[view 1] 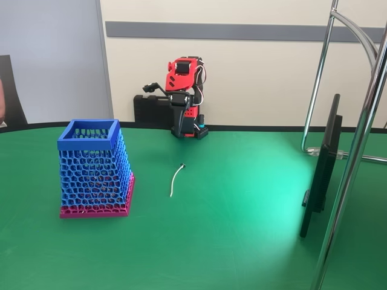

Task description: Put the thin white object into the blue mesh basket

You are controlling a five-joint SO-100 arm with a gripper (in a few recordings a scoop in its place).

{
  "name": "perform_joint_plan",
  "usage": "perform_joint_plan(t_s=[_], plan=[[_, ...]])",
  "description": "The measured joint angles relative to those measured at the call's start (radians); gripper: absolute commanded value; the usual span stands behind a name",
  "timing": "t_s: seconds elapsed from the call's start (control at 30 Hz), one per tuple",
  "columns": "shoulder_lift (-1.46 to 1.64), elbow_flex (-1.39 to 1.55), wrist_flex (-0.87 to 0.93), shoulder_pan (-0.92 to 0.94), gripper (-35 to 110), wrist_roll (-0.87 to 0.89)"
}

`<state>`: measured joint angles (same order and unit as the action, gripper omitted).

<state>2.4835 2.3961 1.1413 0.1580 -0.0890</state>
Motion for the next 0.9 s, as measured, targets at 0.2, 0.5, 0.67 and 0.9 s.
perform_joint_plan(t_s=[0.2,0.5,0.67,0.9], plan=[[-0.227,-0.166,0.025,-0.023,1,-0.100],[-0.477,-0.336,0.023,-0.077,4,-0.316],[-0.577,-0.436,0.023,-0.078,6,-0.425],[-0.696,-0.546,0.058,-0.078,14,-0.555]])
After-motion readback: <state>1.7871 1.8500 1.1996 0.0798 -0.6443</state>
